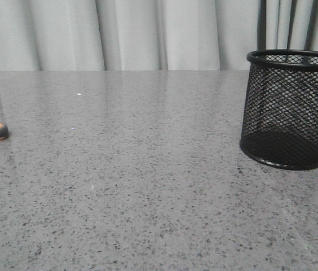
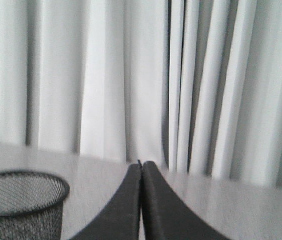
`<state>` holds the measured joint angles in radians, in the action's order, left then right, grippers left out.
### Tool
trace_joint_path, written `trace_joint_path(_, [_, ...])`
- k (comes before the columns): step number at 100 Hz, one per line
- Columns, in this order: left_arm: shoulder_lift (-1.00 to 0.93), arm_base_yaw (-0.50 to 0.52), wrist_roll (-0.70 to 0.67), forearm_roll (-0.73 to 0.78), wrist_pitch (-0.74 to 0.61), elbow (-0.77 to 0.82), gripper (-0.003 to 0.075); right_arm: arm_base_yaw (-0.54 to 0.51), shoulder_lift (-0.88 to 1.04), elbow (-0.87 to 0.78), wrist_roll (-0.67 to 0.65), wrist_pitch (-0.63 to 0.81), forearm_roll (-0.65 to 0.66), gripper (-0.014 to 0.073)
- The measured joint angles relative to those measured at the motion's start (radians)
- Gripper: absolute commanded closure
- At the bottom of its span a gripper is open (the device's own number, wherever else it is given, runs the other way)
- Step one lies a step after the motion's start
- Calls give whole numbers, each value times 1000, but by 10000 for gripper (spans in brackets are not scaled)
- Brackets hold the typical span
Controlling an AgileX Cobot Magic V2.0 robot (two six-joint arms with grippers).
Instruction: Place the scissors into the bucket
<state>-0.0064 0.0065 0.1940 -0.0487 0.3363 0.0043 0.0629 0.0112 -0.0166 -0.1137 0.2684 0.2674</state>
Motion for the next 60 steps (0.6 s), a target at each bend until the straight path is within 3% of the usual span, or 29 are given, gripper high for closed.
trace_joint_path(18, [0,-2,0,-47,-73,0,740,0,0,0,-46,-21,-93,645])
trace_joint_path(29, [0,-4,0,-265,-233,0,740,0,0,0,-70,-142,-213,645])
trace_joint_path(41, [0,-6,0,-529,-386,0,740,0,0,0,-78,-177,-261,644])
trace_joint_path(52, [0,-6,0,-788,-460,0,740,0,0,20,-78,-193,-287,624])
trace_joint_path(60, [0,-6,-2,-917,-483,0,740,0,0,64,-78,-236,-292,559])
